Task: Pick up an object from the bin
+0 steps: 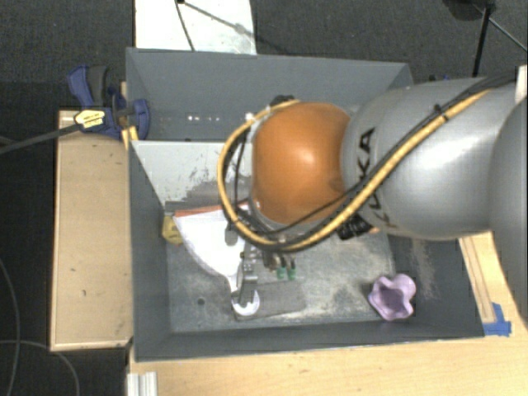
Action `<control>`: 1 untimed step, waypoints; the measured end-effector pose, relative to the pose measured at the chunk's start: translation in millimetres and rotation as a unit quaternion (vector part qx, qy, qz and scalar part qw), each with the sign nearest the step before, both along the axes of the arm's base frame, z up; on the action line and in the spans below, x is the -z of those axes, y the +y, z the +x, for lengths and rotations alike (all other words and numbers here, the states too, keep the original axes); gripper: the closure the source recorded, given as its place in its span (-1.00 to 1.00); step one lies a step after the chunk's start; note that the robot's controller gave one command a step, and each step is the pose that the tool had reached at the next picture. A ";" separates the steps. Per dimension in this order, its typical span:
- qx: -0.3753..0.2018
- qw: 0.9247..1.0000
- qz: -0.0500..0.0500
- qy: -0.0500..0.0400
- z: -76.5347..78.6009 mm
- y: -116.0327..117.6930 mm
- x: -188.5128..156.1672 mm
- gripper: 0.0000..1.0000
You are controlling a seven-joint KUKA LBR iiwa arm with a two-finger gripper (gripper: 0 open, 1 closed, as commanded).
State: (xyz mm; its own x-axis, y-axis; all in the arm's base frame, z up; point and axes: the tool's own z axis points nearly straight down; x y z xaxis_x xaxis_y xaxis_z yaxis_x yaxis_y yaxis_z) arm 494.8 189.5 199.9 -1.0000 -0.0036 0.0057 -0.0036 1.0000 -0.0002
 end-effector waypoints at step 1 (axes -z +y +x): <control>0.003 1.000 0.001 -0.004 1.8 -1.3 -4.6 -1.00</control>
Offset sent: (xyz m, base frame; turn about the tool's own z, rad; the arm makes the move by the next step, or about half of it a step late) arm 0.0208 0.0251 -0.1299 0.3222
